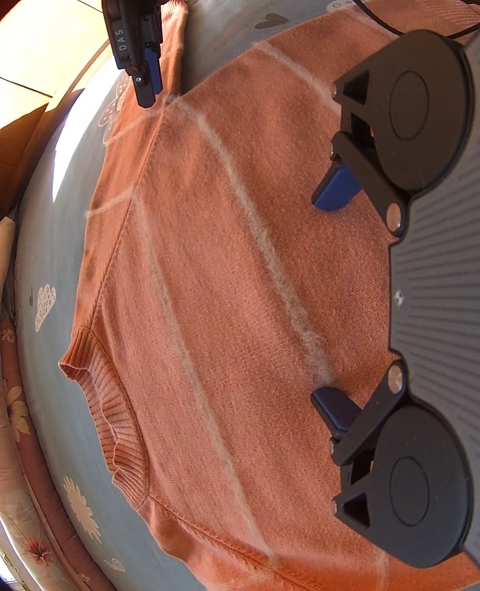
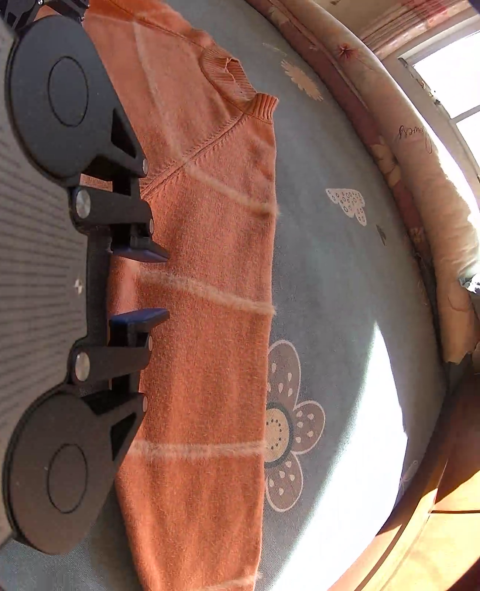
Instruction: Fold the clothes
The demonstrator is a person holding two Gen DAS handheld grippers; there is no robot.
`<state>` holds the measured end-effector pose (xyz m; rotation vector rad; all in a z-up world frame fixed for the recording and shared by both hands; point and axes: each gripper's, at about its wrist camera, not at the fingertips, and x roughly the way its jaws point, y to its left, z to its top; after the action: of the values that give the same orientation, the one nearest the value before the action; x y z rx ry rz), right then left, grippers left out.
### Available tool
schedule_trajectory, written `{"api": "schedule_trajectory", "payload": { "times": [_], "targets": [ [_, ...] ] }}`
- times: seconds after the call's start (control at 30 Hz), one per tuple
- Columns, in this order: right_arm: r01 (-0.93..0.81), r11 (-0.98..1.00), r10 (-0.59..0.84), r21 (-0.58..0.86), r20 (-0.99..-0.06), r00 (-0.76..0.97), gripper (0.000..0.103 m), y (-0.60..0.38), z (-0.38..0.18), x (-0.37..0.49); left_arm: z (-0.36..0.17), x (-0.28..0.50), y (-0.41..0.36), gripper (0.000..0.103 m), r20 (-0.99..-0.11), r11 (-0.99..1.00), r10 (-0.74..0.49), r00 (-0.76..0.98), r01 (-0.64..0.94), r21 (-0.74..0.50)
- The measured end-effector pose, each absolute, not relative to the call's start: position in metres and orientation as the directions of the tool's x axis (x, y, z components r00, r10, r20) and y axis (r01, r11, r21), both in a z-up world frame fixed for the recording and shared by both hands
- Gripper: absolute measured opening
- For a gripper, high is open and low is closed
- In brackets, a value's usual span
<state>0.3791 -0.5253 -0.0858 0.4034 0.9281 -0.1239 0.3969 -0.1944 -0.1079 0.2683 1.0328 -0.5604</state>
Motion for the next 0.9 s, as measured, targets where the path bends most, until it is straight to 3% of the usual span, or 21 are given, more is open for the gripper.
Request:
{"api": "schedule_trajectory", "payload": {
  "times": [0.13,0.37,0.43,0.6,0.9],
  "targets": [
    [0.270,0.931,0.037,0.244,-0.802,0.596,0.034,-0.536,-0.096,0.370,-0.108,0.400,-0.194,0.102,-0.872,0.825,-0.318,0.373,0.561,-0.061],
    [0.440,0.870,-0.088,0.224,-0.806,0.585,0.034,-0.611,-0.094,0.330,-0.109,0.404,-0.195,0.102,-0.877,0.816,-0.321,0.357,0.574,-0.065],
    [0.459,0.863,-0.109,0.210,-0.810,0.577,0.042,-0.621,-0.093,0.329,-0.109,0.403,-0.196,0.103,-0.878,0.817,-0.319,0.358,0.573,-0.064],
    [0.505,0.845,-0.161,0.176,-0.816,0.555,0.049,-0.647,-0.092,0.326,-0.109,0.404,-0.197,0.103,-0.881,0.822,-0.309,0.358,0.567,-0.058],
    [0.620,0.765,-0.215,0.174,-0.838,0.501,0.048,-0.697,-0.085,0.297,-0.109,0.405,-0.198,0.103,-0.885,0.825,-0.301,0.355,0.563,-0.055]
  ]
}}
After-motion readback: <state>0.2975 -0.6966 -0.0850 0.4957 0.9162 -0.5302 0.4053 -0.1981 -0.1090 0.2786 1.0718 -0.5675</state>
